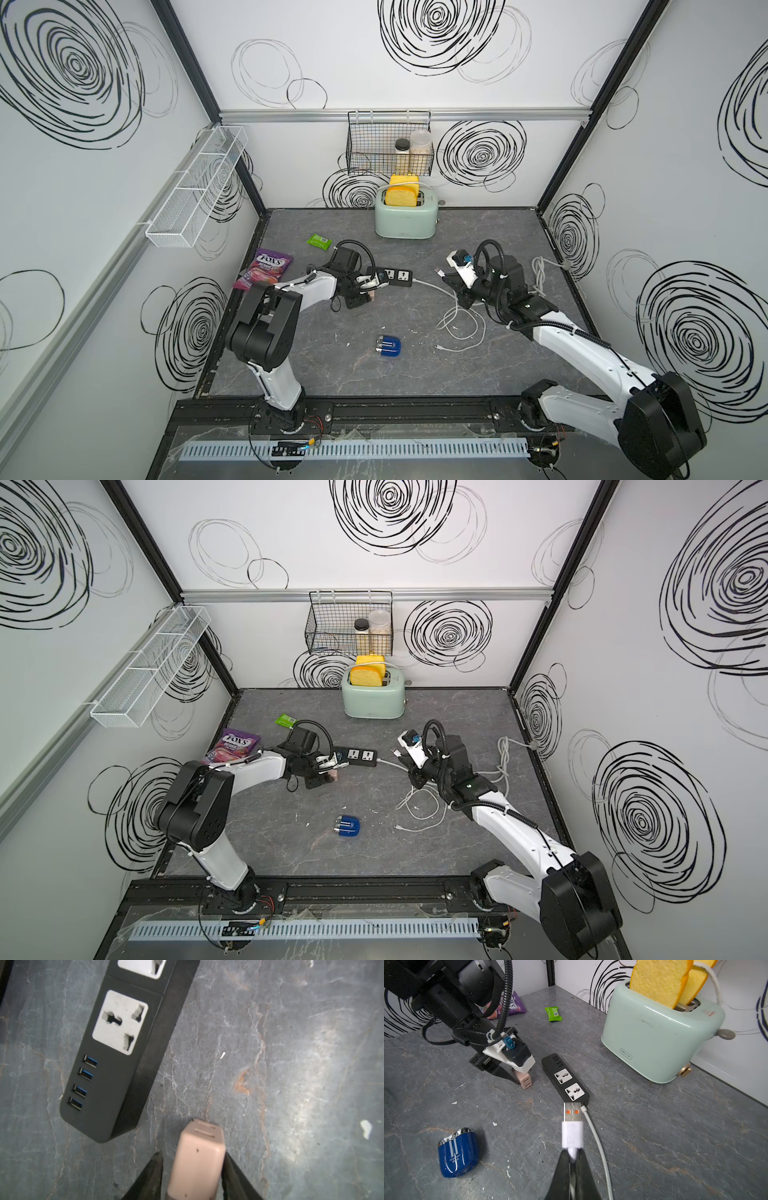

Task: Charge the electric shaver
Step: Pick up the plug from the center of the board.

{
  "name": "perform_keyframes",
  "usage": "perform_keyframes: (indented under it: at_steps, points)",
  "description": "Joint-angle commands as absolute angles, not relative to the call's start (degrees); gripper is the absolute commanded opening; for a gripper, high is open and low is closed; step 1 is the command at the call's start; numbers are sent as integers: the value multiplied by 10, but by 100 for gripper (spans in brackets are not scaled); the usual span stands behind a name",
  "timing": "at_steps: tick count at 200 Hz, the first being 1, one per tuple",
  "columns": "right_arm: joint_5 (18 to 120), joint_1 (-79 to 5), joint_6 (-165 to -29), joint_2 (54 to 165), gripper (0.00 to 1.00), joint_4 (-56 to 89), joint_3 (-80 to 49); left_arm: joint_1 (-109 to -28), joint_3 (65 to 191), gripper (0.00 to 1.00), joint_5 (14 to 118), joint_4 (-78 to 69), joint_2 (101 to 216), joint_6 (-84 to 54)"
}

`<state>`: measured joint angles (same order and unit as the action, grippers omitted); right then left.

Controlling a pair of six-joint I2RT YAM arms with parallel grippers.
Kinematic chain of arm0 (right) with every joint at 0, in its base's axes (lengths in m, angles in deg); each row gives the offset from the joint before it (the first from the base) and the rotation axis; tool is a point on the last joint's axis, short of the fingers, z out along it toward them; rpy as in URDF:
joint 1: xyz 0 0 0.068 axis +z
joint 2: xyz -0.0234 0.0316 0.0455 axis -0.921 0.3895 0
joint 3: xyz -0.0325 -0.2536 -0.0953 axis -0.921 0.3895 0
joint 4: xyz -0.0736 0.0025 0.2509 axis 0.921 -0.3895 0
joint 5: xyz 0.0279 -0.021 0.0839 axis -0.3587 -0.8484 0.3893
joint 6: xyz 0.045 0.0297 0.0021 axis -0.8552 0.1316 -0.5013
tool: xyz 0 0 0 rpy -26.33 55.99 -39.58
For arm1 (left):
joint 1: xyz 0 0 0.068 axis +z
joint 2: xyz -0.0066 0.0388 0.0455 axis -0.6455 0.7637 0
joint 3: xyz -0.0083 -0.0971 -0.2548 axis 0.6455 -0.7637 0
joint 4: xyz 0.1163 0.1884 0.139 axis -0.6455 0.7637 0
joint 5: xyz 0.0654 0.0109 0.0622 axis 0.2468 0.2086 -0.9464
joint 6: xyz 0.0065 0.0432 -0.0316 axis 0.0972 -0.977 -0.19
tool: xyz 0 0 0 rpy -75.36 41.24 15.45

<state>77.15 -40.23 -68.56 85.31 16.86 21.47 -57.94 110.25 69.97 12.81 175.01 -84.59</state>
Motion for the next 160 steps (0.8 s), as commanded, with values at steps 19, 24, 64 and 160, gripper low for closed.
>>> perform_keyframes:
  at_steps: [19, 24, 64, 160]
  points:
    - [771, -404, -681, 842, 0, 183, 224, -579, 1107, 30, 698, 134, 1752, -864]
    - [770, -404, -681, 841, 0, 184, 224, -579, 1106, 27, 698, 134, 1751, -865]
    - [766, -404, -682, 832, 0, 185, 226, -582, 1122, 9, 702, 133, 1727, -820]
    - [778, -403, -696, 803, 0, 167, 233, -659, 1088, 12, 717, 90, 1656, -462]
